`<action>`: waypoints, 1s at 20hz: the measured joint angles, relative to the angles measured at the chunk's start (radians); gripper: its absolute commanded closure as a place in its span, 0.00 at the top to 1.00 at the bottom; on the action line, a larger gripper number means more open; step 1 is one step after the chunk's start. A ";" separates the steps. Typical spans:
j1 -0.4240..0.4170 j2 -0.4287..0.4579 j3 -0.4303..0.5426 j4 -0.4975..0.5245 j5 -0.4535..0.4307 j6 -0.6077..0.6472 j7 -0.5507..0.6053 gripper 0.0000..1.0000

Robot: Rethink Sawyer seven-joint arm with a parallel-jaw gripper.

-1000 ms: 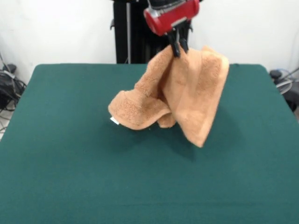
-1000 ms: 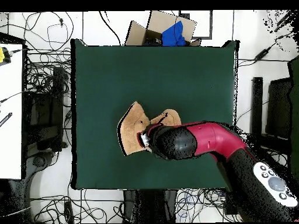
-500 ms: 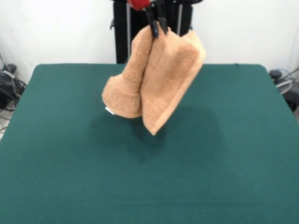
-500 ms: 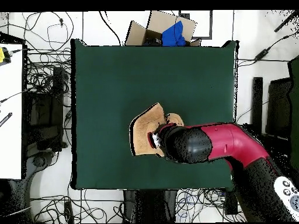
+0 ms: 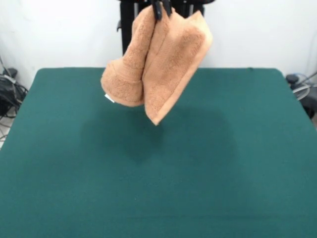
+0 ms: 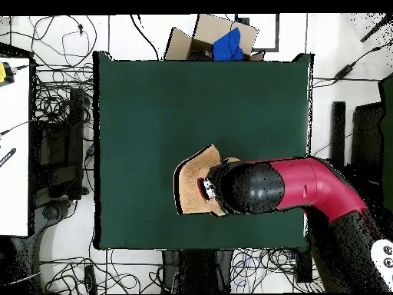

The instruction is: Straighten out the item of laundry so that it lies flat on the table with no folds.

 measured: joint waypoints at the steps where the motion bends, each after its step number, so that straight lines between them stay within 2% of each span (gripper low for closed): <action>1: -0.001 -0.002 0.003 -0.007 0.000 0.013 0.000 0.00; 7: -0.002 -0.012 0.006 -0.042 0.000 0.061 0.000 0.00; 20: 0.008 -0.017 0.006 -0.056 -0.001 0.059 0.000 0.00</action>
